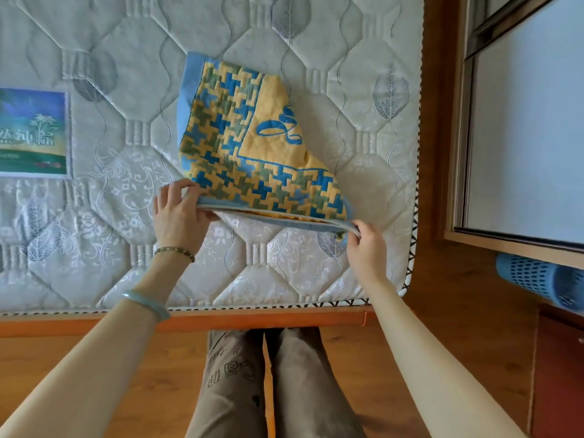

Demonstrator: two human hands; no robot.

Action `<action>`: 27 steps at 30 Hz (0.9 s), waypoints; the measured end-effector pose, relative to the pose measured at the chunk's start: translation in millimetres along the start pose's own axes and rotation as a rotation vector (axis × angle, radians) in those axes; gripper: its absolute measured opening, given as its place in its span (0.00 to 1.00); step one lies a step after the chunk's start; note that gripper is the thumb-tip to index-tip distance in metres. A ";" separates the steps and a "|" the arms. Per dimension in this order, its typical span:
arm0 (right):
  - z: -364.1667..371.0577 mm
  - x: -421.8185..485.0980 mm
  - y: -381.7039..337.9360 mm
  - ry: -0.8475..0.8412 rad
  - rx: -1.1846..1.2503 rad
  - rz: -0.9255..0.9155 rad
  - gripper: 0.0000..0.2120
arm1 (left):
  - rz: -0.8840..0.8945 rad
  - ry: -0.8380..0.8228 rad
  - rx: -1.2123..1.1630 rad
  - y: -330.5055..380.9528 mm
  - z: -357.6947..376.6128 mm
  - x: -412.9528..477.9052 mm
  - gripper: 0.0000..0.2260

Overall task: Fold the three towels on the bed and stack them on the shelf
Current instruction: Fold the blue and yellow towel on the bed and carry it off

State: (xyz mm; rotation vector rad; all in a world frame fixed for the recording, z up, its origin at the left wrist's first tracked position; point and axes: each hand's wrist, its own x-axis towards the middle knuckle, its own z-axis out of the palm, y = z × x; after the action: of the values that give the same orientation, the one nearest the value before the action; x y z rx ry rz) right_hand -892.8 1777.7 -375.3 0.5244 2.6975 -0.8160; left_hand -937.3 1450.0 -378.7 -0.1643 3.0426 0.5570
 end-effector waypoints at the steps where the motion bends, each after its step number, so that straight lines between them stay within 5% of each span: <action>1: -9.8 1.3 -6.2 0.034 0.036 0.039 0.11 | -0.079 0.019 -0.031 -0.8 -8.3 6.5 0.16; 5: -60.4 5.5 -38.4 0.192 0.133 0.089 0.09 | -0.272 0.025 -0.130 -3.7 -51.3 32.8 0.16; 10: -138.5 7.2 -77.8 0.283 0.139 0.069 0.15 | -0.079 0.090 -0.058 -3.4 -141.5 49.8 0.09; 15: -207.4 10.6 -115.5 0.168 0.124 -0.007 0.07 | 0.006 0.136 -0.015 -5.9 -232.2 54.2 0.10; 27: -282.9 85.4 -241.3 0.413 0.060 -0.230 0.12 | -0.041 0.168 -0.162 -13.8 -337.4 153.5 0.16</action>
State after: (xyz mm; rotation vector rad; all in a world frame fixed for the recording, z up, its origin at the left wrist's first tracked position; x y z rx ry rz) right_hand -1112.9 1775.6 -63.7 0.4410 3.1664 -0.9380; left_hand -1096.4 1302.4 -77.8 -0.2931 3.1435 0.8273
